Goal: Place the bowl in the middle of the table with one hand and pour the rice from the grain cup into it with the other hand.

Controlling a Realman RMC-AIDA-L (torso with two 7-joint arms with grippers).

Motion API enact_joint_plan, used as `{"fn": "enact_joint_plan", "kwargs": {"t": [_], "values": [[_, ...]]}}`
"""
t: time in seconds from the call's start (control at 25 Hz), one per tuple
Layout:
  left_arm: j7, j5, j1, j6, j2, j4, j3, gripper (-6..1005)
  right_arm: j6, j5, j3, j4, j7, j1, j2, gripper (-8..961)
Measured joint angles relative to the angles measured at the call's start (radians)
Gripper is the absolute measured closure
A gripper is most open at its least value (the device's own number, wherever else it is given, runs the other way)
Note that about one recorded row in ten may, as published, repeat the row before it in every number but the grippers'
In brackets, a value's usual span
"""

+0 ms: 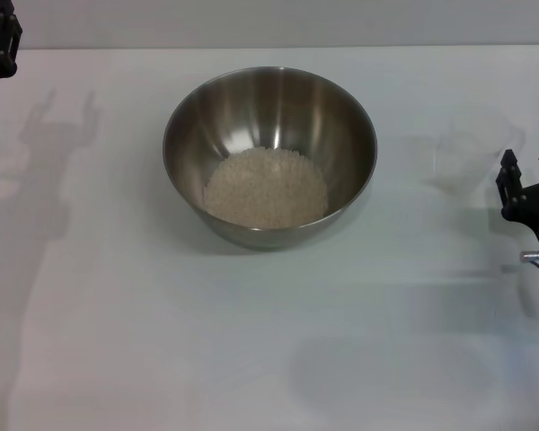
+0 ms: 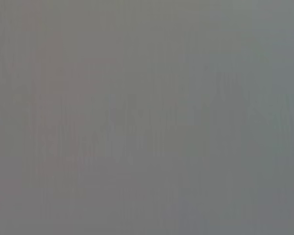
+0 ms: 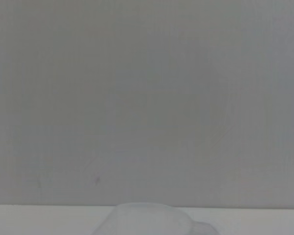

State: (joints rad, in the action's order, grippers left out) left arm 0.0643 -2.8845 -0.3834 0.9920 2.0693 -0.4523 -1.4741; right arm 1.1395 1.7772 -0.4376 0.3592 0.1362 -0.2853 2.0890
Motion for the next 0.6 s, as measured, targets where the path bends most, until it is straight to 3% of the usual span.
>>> {"fn": "enact_joint_plan", "kwargs": {"t": [0.36, 0.6], "values": [[0.0, -0.002, 0.01, -0.001, 0.0, 0.002, 0.0, 442, 0.046, 0.0, 0.065, 0.027, 0.007, 0.032, 0.002, 483], [0.001, -0.003, 0.015, -0.001, 0.0, 0.01, 0.0, 442, 0.178, -0.001, 0.139, 0.037, 0.019, 0.068, 0.002, 483]]}}
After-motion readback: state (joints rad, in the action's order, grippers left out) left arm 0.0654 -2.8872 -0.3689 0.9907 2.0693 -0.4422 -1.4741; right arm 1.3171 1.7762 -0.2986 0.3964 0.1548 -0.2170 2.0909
